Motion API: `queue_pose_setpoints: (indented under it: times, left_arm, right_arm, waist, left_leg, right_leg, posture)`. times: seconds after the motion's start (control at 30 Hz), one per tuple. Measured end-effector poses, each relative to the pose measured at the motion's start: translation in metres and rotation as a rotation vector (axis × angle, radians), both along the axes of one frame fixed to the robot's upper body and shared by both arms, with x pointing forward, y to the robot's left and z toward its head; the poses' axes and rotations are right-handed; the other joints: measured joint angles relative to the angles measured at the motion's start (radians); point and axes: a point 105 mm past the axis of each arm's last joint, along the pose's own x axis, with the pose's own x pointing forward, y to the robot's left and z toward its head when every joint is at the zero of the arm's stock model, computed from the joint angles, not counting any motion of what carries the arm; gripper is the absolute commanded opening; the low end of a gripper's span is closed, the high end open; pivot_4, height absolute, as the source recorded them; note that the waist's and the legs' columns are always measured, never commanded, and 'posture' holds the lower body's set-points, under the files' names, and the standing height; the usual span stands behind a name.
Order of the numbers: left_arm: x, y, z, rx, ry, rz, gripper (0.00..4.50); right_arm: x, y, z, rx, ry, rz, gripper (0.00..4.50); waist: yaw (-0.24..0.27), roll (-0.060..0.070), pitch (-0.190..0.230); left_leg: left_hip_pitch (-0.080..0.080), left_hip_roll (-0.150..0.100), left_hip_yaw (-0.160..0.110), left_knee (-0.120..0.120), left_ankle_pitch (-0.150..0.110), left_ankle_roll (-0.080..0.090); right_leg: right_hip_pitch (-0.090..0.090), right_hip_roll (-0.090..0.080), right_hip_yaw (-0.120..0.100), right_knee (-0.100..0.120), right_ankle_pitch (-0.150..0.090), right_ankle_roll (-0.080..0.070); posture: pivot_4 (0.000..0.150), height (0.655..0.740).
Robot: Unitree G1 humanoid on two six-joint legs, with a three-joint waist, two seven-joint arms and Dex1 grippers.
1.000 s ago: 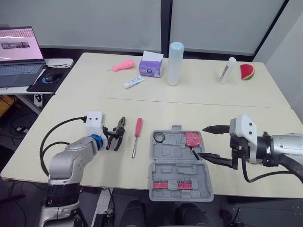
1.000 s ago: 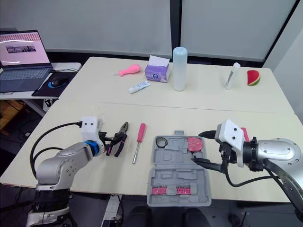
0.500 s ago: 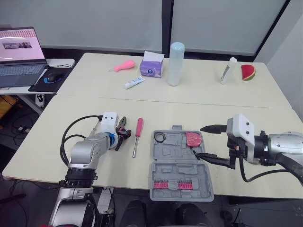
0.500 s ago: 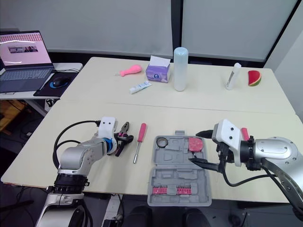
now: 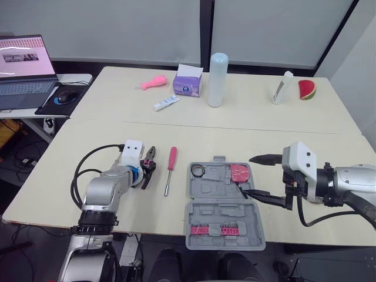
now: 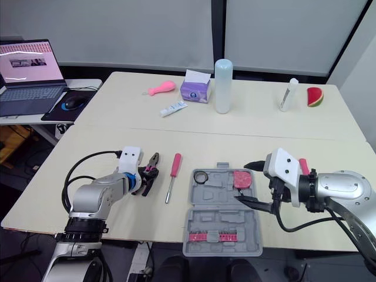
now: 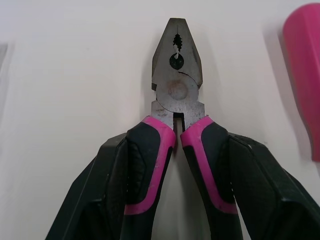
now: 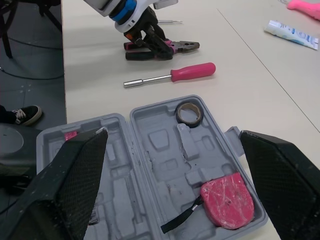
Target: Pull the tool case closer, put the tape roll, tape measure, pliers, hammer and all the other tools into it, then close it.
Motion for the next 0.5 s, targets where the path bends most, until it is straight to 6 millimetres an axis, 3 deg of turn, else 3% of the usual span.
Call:
queue_pose_setpoints:
  times: [0.13, 0.23, 0.33, 0.5]
  left_arm:
    - [-0.012, 0.015, 0.009, 0.077, -0.011, -0.125, 2.50]
    - [-0.010, 0.013, 0.039, 0.188, -0.101, -0.340, 2.50]
    - [-0.008, -0.012, 0.071, 0.244, -0.200, -0.582, 2.50]
    - [-0.022, -0.085, 0.084, 0.215, -0.205, -1.029, 2.50]
  right_arm:
    - [0.001, -0.005, 0.000, 0.000, -0.009, -0.034, 4.50]
    - [-0.003, -0.009, -0.002, -0.002, -0.010, -0.054, 4.50]
    - [-0.007, -0.011, -0.003, -0.005, -0.011, -0.067, 4.50]
    - [-0.017, -0.020, -0.007, -0.026, 0.000, -0.115, 4.50]
  waist:
    - [0.002, -0.003, 0.002]
    - [0.011, -0.005, 0.003]
    - [0.024, -0.005, 0.003]
    - [0.031, -0.005, 0.003]
  left_leg:
    - [-0.001, 0.000, -0.001, 0.000, 0.000, 0.000]
    - [-0.002, -0.001, -0.002, 0.000, 0.000, 0.000]
    - [-0.002, -0.002, 0.000, 0.000, 0.000, 0.000]
    - [-0.003, -0.003, 0.001, 0.000, 0.000, 0.000]
  right_leg:
    - [-0.002, 0.000, -0.001, 0.000, 0.000, 0.000]
    - [-0.001, 0.000, -0.002, -0.001, 0.000, 0.000]
    - [-0.001, -0.001, -0.001, -0.002, 0.000, 0.000]
    - [-0.001, 0.002, -0.001, -0.003, 0.000, 0.000]
  posture:
    - [0.150, 0.7002]
    - [0.150, 0.7002]
    - [0.150, 0.7002]
    - [0.150, 0.7002]
